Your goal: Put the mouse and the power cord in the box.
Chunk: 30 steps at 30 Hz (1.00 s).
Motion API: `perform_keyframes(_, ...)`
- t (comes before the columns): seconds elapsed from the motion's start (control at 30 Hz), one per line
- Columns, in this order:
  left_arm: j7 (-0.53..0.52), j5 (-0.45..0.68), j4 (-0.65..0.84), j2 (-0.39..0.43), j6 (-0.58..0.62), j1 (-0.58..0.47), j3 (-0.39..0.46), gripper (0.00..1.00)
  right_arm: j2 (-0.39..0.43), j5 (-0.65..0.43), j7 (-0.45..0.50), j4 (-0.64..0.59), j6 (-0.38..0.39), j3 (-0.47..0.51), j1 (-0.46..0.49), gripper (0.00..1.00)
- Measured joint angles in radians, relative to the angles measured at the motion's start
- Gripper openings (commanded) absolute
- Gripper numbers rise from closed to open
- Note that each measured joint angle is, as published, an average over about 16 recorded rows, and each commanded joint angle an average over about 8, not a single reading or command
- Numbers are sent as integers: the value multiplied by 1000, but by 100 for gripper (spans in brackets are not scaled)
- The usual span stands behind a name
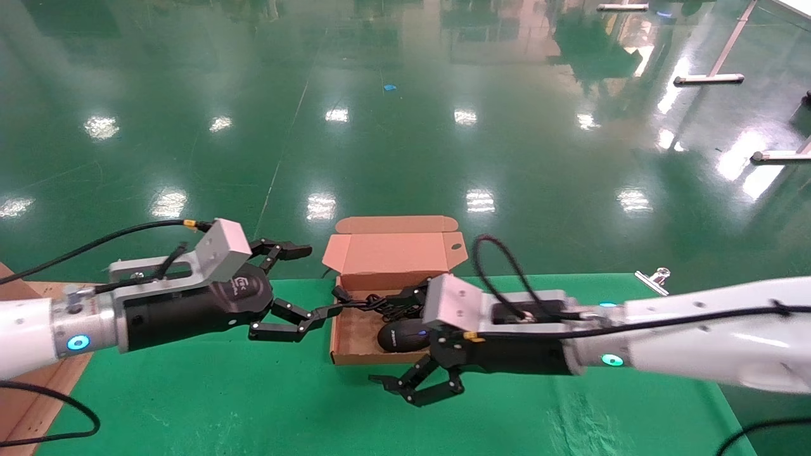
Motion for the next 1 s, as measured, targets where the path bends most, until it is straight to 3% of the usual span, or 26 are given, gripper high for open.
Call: perform_keyframes(1.0, -283, -233, -493, -222, 337, 276, -346, 100, 365, 329, 240, 316, -369, 531, -343, 100)
